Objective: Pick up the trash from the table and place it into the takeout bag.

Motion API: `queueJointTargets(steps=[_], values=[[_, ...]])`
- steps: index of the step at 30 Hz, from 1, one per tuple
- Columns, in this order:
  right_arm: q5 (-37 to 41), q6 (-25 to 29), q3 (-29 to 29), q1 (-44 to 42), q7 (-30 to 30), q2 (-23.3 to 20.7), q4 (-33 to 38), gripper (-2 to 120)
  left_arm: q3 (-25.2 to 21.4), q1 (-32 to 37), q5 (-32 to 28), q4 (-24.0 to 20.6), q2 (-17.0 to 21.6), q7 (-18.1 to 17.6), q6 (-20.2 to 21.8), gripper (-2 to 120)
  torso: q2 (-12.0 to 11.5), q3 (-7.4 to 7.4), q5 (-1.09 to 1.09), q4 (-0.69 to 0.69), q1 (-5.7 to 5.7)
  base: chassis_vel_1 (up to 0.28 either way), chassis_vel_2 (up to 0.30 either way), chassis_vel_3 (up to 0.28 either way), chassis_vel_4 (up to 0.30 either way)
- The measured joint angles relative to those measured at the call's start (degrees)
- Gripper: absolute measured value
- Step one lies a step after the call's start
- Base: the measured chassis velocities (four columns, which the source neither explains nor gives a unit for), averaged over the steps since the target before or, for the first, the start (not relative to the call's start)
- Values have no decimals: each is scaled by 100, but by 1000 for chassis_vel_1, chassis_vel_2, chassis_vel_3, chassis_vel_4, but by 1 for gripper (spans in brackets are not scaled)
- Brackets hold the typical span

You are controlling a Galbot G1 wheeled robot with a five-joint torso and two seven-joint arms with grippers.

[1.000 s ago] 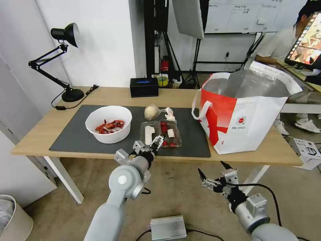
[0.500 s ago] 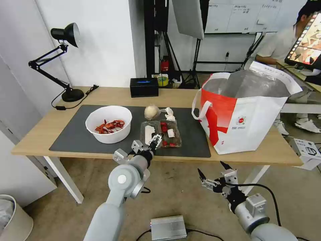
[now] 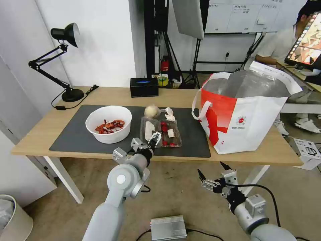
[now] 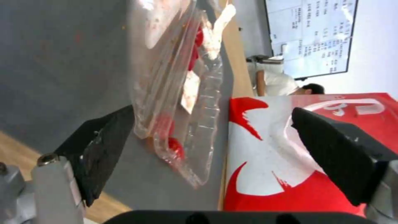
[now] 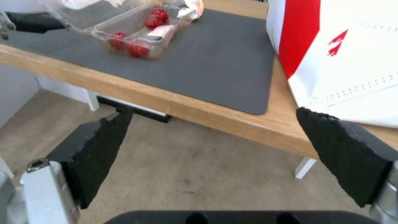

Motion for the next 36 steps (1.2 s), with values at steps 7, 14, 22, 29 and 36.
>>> queueJointTargets(steps=[7,14,22,29,36], values=[[-13,0,-5,-11,1,10,-2,100,-11,48,61,-96,29,67,-16,100,0,0,0,0,0,0,0,0,0],[-28,0,-20,-12,0,24,-4,100,-30,106,131,-164,66,195,-17,100,0,0,0,0,0,0,0,0,0],[-58,0,-34,-11,0,39,-6,100,-41,83,134,-184,59,363,-118,100,0,0,0,0,0,0,0,0,0],[-74,-1,-51,9,0,61,-21,100,-52,75,139,-166,44,492,-253,100,0,0,0,0,0,0,0,0,0],[-83,-3,-59,29,0,81,-47,100,-45,23,126,-131,43,534,-290,100,0,0,0,0,0,0,0,0,0]])
